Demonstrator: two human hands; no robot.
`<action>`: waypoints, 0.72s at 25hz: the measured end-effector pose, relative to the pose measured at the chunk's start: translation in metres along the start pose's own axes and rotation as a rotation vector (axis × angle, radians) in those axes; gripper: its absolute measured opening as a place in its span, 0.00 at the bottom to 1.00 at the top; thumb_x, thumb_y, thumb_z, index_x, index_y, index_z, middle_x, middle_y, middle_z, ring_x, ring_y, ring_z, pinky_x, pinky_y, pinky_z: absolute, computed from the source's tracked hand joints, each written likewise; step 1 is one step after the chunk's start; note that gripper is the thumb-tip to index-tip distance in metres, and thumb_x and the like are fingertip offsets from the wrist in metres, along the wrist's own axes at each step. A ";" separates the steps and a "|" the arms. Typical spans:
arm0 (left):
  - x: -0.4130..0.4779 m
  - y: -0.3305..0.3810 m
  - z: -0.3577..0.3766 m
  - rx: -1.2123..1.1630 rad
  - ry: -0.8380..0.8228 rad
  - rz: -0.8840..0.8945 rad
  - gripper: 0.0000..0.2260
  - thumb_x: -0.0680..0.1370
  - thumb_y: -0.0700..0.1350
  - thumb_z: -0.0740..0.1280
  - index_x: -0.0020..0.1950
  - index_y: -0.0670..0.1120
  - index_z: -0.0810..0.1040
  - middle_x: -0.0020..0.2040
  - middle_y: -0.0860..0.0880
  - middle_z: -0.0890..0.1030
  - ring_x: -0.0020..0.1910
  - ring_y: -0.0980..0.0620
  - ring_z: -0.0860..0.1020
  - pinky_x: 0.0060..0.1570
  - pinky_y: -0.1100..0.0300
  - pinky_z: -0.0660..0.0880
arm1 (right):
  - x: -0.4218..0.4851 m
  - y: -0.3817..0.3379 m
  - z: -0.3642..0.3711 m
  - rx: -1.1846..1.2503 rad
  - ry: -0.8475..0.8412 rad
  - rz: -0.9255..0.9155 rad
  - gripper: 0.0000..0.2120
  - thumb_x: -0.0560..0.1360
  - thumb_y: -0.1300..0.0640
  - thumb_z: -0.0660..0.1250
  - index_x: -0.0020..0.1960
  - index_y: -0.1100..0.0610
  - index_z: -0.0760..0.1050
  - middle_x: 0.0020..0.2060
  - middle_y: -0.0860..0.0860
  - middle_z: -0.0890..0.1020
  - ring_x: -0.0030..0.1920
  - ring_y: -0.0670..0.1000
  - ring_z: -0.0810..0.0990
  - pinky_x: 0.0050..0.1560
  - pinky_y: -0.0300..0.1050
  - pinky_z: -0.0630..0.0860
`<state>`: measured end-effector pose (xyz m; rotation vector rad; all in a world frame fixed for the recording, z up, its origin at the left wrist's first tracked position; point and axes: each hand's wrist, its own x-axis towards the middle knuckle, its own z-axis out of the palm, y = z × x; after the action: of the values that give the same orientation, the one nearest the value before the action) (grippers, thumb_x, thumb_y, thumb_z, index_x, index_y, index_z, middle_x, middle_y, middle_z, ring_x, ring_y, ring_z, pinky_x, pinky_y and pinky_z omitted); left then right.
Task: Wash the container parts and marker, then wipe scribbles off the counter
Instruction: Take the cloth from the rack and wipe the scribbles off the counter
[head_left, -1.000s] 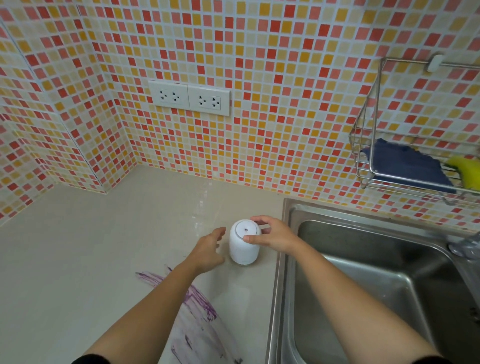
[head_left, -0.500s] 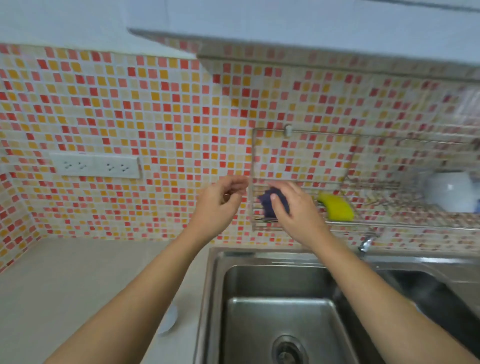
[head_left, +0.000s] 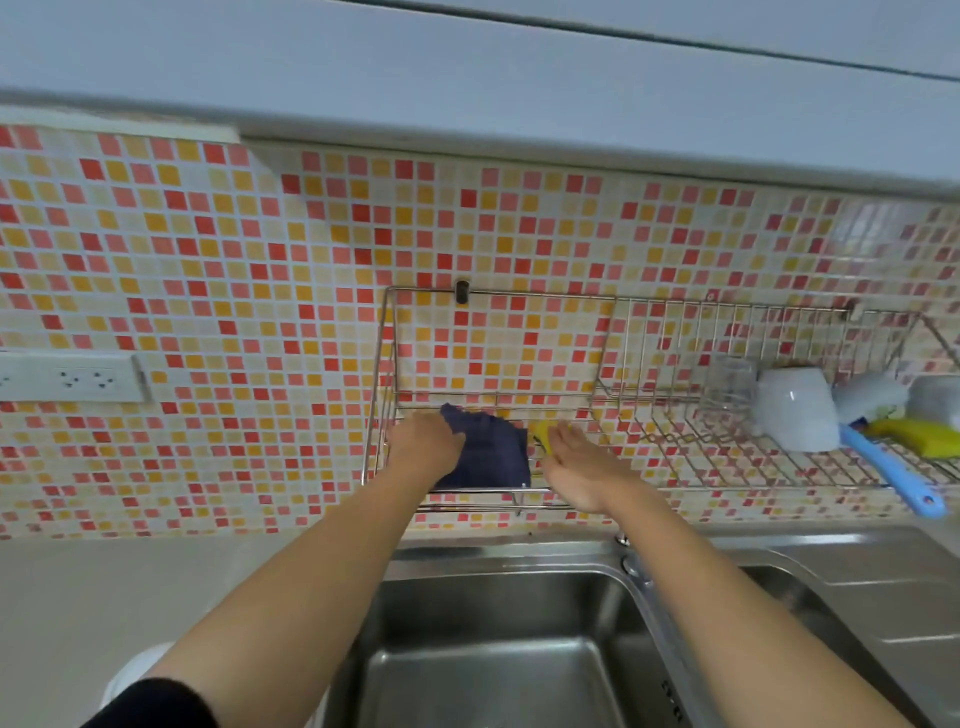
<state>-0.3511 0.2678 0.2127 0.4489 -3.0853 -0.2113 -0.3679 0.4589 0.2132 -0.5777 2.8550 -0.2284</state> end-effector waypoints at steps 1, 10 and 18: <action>0.006 0.002 0.003 -0.009 -0.011 -0.012 0.20 0.82 0.52 0.53 0.65 0.41 0.71 0.61 0.40 0.77 0.59 0.42 0.76 0.56 0.53 0.73 | 0.002 0.001 0.000 -0.020 -0.017 -0.011 0.26 0.81 0.49 0.40 0.76 0.56 0.39 0.76 0.52 0.39 0.76 0.51 0.40 0.74 0.49 0.43; 0.028 0.026 -0.012 -0.654 -0.248 -0.269 0.17 0.76 0.45 0.64 0.63 0.40 0.72 0.60 0.39 0.77 0.58 0.40 0.77 0.54 0.52 0.75 | 0.008 0.006 0.003 -0.021 -0.029 -0.031 0.27 0.80 0.49 0.42 0.76 0.56 0.40 0.76 0.52 0.40 0.76 0.52 0.39 0.74 0.49 0.44; -0.008 -0.002 -0.038 -1.514 -0.008 -0.064 0.13 0.78 0.39 0.60 0.63 0.42 0.71 0.56 0.42 0.79 0.55 0.43 0.78 0.48 0.51 0.76 | -0.009 0.002 0.015 -0.023 0.562 -0.141 0.26 0.79 0.48 0.48 0.75 0.56 0.55 0.75 0.53 0.59 0.75 0.52 0.56 0.73 0.47 0.48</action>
<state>-0.3412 0.2634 0.2503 0.3756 -1.9716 -2.1526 -0.3573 0.4629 0.2003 -0.8340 3.3558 -0.4438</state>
